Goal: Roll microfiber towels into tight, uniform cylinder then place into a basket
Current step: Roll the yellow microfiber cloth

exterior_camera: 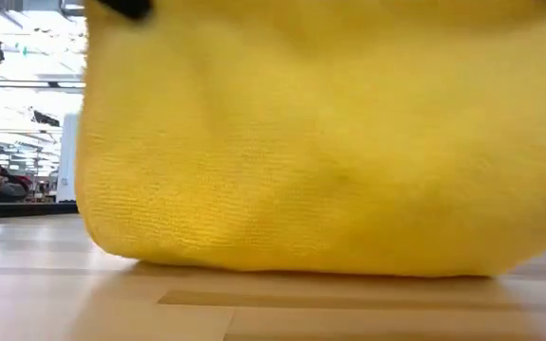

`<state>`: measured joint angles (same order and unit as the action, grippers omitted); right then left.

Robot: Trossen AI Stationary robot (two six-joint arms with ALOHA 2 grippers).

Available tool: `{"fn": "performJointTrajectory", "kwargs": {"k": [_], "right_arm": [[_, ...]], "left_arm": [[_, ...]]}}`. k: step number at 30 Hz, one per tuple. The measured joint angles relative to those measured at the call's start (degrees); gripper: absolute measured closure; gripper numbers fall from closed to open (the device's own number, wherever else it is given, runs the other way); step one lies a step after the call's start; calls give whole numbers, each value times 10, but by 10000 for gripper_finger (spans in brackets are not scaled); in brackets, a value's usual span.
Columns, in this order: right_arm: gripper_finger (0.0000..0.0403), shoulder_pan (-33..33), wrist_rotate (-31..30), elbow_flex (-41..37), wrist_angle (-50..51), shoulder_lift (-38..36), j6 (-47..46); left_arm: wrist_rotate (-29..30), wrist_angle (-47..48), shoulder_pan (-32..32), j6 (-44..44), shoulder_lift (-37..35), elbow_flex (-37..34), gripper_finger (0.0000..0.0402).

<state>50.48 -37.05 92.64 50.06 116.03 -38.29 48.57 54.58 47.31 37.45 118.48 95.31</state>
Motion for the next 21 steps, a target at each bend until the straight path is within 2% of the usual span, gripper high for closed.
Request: {"fn": "performJointTrajectory", "kwargs": {"k": [4, 8, 15, 21], "right_arm": [[401, -36, -8, -6, 94, 0, -90], [401, -69, 3, -35, 89, 4, -117], [401, -104, 47, -102, 34, 5, -126], [401, -122, 60, -121, 37, 5, -138]], "left_arm": [[-9, 68, -43, 45, 0, 0, 401], [-13, 112, -85, 72, 0, 0, 401], [-57, 64, -148, 55, 0, -58, 401], [-60, -7, -188, 22, 0, -99, 401]]}}
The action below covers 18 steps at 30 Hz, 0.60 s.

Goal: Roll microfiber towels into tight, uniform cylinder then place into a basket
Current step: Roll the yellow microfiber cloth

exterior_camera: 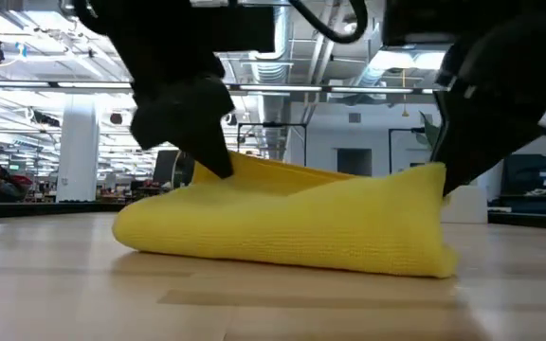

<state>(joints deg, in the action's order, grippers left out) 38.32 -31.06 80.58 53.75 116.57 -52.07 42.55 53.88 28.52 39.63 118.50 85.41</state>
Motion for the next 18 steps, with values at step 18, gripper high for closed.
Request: {"fn": "performJointTrajectory", "kwargs": {"k": [18], "right_arm": [[400, -70, 34, -26, -3, 0, -1]], "left_arm": [[-77, -8, -70, -46, 0, -2, 401]]}}
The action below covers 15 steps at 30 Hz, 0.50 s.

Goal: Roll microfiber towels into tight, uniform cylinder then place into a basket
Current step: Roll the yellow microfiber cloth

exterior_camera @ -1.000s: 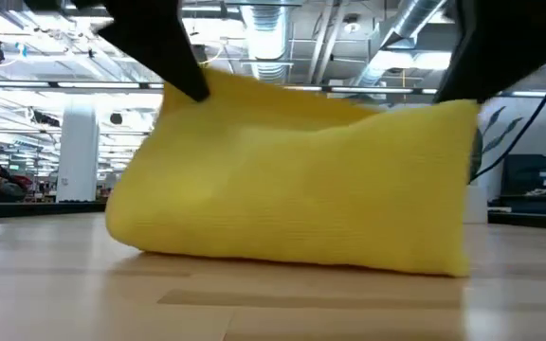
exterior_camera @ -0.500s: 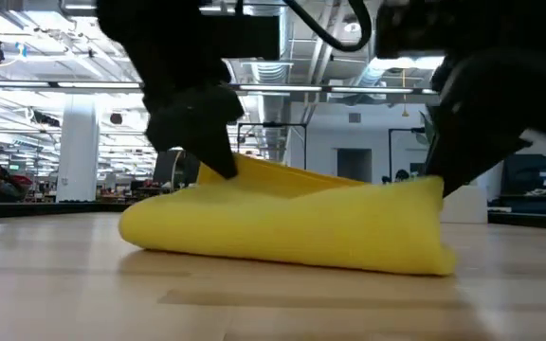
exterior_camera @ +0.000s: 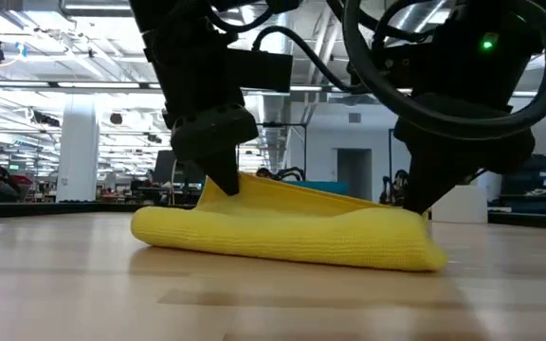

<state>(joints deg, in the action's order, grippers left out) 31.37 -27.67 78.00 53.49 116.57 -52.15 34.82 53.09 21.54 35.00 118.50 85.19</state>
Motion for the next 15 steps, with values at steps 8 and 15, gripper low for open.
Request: {"fn": "performJointTrajectory", "kwargs": {"k": [8, 15], "right_arm": [[377, -4, 26, 0, -2, 0, -4], [301, -5, 20, 0, 0, 0, -4]], "left_arm": [[-1, 2, -1, -14, 0, 0, 373], [0, 3, -1, -14, 0, 0, 300]]}}
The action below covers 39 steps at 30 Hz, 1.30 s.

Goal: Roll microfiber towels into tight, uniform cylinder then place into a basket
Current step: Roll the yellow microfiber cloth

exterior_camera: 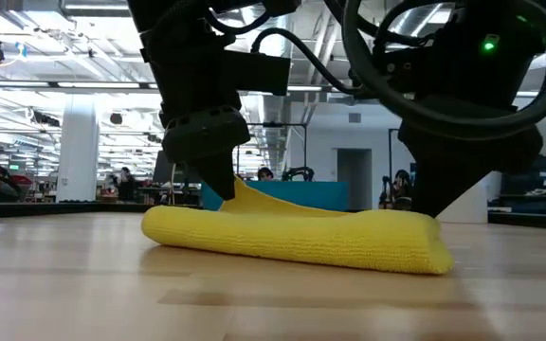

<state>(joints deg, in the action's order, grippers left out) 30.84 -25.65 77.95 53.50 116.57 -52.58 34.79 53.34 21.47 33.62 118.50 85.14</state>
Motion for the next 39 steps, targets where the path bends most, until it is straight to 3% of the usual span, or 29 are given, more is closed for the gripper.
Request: {"fn": "performJointTrajectory", "kwargs": {"k": [9, 13, 18, 23, 28, 33, 39], "right_arm": [[246, 6, 16, 0, 71, -34, -21], [243, 25, -16, 0, 114, -67, -42], [250, 73, -64, 0, 121, -99, -77], [265, 122, -113, 0, 21, -91, -79], [278, 134, -120, -5, -147, -51, 19], [294, 121, -119, -5, -257, -13, 87], [328, 99, -91, -6, -244, 10, 71]], "left_arm": [[1, 82, 6, 6, 0, 32, 270], [14, 128, 20, 24, 0, 64, 269], [19, 116, 53, 28, 0, 77, 269], [-3, -19, 81, 18, 0, 36, 269], [-12, -123, 92, 12, 0, 1, 269], [-11, -143, 92, 18, 0, -1, 269], [-18, -142, 91, 16, 0, -1, 269]]}}
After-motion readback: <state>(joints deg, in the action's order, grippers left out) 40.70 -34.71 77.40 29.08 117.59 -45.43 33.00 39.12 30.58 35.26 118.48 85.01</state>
